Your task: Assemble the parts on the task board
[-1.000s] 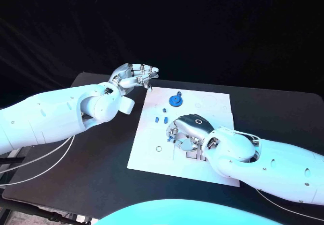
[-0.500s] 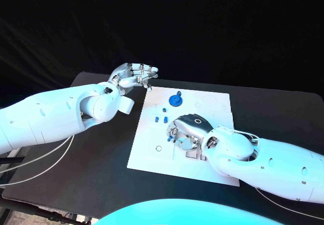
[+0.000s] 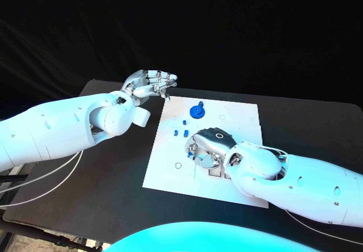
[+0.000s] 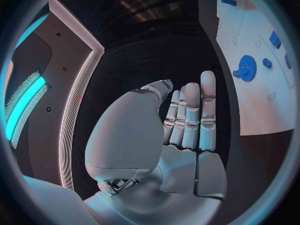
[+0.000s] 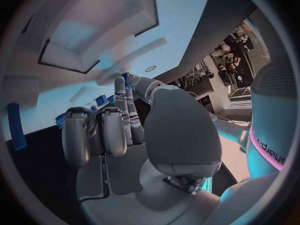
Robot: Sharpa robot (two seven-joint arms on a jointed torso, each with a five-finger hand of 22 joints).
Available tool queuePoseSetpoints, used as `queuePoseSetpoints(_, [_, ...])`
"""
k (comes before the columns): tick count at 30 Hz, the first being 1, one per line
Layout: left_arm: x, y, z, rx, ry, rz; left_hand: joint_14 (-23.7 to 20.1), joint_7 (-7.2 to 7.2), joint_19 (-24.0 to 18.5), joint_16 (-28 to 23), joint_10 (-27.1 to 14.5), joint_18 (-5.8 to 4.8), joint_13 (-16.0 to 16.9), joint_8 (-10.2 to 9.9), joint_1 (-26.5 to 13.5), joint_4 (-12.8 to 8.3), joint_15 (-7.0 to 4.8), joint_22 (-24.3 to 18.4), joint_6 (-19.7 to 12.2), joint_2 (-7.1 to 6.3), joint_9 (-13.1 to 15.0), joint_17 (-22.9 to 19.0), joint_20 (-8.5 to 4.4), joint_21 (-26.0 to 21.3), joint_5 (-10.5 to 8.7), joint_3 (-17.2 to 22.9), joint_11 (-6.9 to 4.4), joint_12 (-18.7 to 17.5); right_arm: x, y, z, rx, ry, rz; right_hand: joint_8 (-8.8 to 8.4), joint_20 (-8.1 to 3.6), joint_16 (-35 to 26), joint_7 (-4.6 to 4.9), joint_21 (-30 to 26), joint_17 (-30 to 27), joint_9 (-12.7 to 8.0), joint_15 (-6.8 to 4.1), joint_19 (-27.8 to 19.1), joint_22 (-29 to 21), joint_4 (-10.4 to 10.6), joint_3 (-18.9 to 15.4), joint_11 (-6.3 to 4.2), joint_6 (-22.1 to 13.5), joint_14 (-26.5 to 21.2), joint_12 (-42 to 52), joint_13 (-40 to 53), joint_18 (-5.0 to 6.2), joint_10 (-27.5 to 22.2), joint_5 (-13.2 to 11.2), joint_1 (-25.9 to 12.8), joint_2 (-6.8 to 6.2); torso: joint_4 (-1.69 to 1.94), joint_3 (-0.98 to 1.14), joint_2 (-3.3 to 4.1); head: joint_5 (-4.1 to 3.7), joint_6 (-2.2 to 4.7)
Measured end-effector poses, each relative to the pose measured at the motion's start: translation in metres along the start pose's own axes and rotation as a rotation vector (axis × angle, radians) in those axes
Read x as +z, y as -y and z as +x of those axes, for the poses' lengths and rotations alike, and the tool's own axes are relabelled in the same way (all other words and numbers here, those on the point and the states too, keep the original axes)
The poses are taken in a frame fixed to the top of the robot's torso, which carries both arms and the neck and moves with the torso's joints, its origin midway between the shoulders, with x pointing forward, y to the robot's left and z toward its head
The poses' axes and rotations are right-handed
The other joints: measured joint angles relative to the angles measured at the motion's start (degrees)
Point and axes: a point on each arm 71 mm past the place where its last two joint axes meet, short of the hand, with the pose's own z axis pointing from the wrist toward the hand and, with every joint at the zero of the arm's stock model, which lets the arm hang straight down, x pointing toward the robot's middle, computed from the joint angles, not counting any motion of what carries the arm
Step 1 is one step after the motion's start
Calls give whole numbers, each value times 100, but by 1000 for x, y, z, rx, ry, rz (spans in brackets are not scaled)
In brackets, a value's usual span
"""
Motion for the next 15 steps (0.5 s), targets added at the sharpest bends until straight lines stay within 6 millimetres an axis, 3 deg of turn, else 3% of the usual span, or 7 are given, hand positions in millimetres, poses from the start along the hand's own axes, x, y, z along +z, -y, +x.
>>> queuePoseSetpoints(12, [-1,0,-1,1,2,-2,0,0,0,0,0,0,0,0,0,0,0,0,0,0,0,0,0,0,0,0,0,0,1,-1,1,-10,-24,-2,0,0,0,-2,23,-22,1,0,0,-1,41,-41,1,-17,0,-46,-7,0,-1,-21,-92,-30,-3,-1,-4,4,-7])
queuePoseSetpoints(15, [-1,0,-1,1,3,-2,0,-11,0,0,-3,0,2,0,0,0,0,0,-11,0,0,-2,0,0,0,0,3,0,1,0,1,-13,-26,-2,-95,1,-4,82,-28,-50,-21,4,1,-1,80,-60,114,-188,0,-158,-36,0,-127,-21,-221,-95,-3,-1,-5,4,-7])
